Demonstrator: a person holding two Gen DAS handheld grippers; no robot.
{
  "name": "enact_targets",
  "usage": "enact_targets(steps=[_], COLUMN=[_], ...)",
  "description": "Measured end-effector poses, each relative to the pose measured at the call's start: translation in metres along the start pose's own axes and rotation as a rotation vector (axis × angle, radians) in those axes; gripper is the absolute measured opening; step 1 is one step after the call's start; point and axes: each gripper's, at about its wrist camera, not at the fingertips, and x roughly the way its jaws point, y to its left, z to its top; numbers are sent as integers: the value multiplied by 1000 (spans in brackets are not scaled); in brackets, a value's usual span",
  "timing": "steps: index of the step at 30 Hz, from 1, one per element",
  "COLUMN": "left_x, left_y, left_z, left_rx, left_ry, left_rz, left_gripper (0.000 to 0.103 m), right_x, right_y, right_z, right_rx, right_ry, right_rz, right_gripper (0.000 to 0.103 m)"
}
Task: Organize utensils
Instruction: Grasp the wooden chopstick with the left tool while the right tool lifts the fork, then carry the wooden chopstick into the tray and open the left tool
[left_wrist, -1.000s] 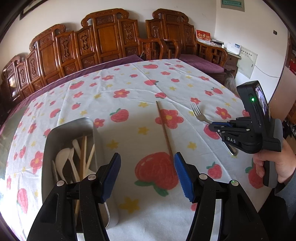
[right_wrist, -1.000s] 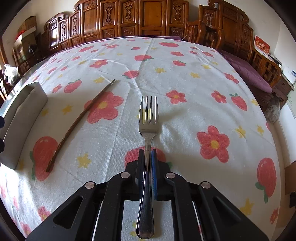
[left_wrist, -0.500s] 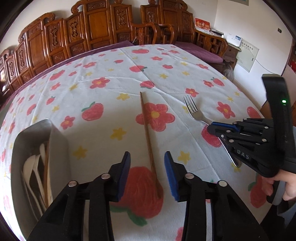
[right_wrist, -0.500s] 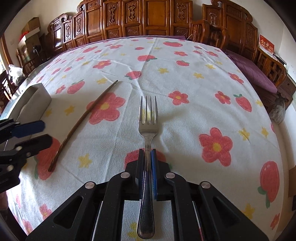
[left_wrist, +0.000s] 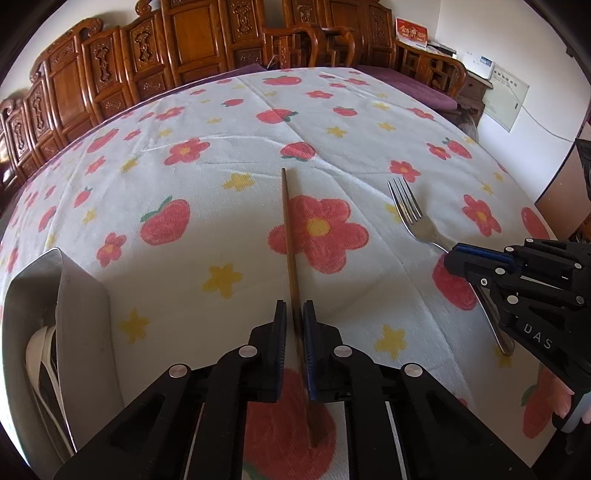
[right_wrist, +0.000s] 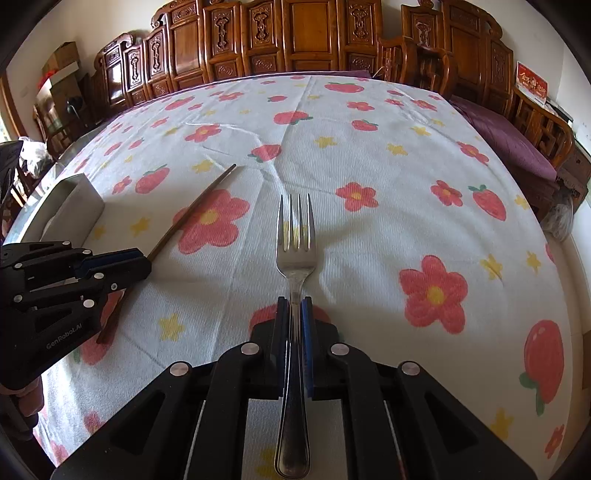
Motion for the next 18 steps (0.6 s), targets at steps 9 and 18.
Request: enact_targets(steps=[9, 18], left_x=[-21, -75], left_y=[6, 11], left_z=[-11, -36], left_rx=[-10, -14], left_ry=[-14, -58], left_rz=[0, 6], left_gripper=[4, 4], right_x=[0, -2], right_y=[1, 6], right_z=[0, -5], right_rx=[-7, -19], right_ry=[-6, -16], right_rz=[-4, -35], right_gripper=[9, 9])
